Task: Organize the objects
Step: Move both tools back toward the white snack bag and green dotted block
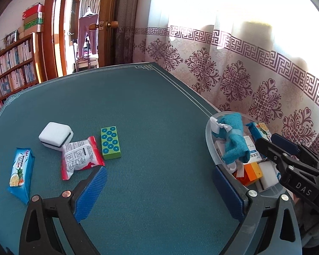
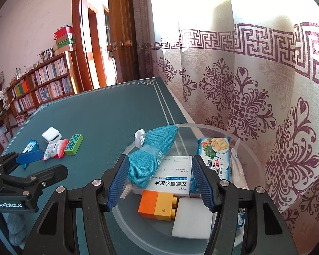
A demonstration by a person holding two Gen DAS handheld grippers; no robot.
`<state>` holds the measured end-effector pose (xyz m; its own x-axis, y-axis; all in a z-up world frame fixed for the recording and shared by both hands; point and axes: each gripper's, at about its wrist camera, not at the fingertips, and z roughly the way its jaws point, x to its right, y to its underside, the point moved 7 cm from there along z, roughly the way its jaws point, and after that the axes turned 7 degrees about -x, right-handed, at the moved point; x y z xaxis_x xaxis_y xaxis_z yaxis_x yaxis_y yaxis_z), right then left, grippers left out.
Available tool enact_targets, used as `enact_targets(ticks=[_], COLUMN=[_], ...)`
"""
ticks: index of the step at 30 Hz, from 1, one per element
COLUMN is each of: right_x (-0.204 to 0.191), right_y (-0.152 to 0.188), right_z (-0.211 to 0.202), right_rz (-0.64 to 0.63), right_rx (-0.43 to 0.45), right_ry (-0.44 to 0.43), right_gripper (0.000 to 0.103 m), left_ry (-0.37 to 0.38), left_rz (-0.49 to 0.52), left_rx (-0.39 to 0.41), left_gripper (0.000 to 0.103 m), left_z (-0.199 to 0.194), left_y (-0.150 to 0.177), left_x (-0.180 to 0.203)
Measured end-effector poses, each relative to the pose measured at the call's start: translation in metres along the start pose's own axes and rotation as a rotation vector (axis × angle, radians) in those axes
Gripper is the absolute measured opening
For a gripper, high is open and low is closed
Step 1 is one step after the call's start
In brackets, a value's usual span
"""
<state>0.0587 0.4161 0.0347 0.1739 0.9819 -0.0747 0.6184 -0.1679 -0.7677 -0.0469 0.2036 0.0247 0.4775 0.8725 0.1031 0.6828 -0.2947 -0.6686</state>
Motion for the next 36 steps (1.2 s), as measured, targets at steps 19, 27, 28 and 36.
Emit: enact_targets(ticks=[19,27,28,36], right_x=[-0.055,-0.087,-0.090,-0.114], right_y=[-0.003,-0.001,-0.001,0.005], right_z=[0.011,0.028,0.029,0.043], right_rz=[-0.087,-0.140,-0.147,-0.186], right_rx=[-0.008,-0.029,-0.032,-0.062], right_ry=[-0.053,-0.093,-0.098,-0.129], right_gripper=[0.063,0.063,0.063,0.063], left_ry=[-0.134,-0.157,-0.153,-0.195], left_rz=[-0.097,-0.192,-0.206,-0.216], left_rx=[0.005,-0.016,-0.023,-0.062], left_gripper=[0.102,0.102,0.102,0.102], left_z=[0.002,0.009,0.011,0.031], left_y=[0.001,-0.003,-0.003,-0.009], left_x=[-0.069,-0.109,-0.112,-0.121])
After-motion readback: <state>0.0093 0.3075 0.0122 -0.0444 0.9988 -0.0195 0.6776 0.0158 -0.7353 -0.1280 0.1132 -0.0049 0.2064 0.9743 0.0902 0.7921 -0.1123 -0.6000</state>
